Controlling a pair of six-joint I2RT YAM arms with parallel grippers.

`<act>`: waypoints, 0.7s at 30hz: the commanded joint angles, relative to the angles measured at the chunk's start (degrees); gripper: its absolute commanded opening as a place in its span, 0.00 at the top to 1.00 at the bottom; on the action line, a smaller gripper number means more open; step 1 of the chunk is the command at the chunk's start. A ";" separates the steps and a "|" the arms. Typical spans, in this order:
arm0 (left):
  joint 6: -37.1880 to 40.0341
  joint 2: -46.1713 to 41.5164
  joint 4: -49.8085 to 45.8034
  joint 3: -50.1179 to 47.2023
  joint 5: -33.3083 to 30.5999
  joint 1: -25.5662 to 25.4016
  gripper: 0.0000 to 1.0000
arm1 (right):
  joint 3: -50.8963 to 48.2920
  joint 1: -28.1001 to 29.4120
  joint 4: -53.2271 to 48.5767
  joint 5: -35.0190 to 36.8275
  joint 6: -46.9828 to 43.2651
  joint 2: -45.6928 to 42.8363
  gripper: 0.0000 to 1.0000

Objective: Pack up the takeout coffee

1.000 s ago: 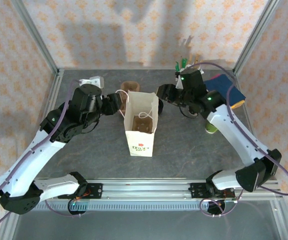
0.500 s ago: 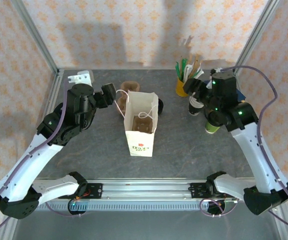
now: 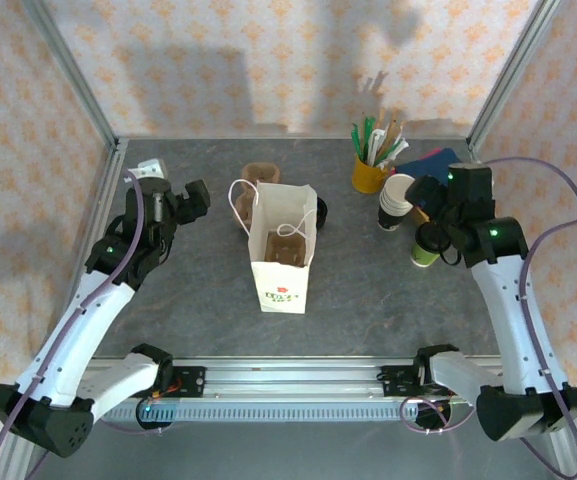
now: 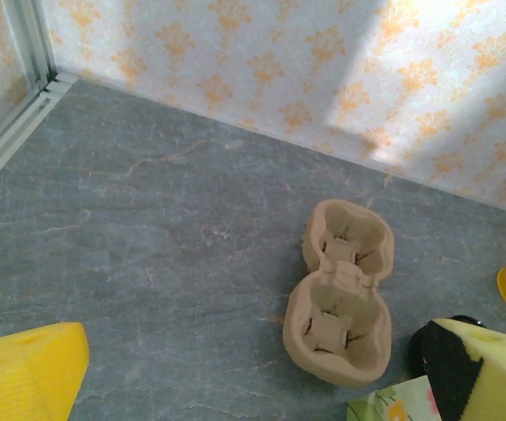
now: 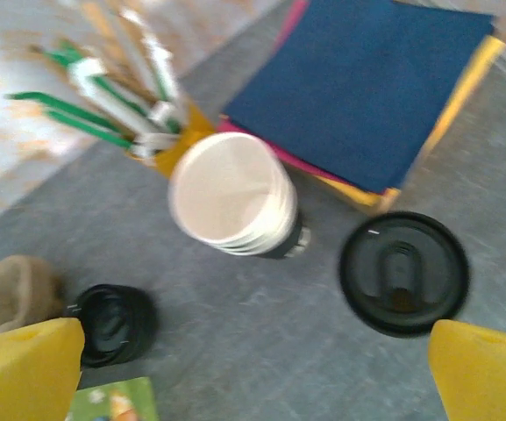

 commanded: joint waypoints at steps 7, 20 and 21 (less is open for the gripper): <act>2.62 -1.32 5.54 -4.53 5.00 2.47 0.01 | -7.48 -10.08 -2.83 -4.23 -2.68 1.43 0.01; 4.62 -2.15 7.15 -7.07 6.17 2.52 0.01 | -5.44 -11.12 -4.93 -7.33 -9.45 11.47 0.08; 4.88 -2.15 7.37 -7.24 6.24 2.51 0.01 | -5.38 -11.12 -4.95 -6.94 -9.69 12.15 0.09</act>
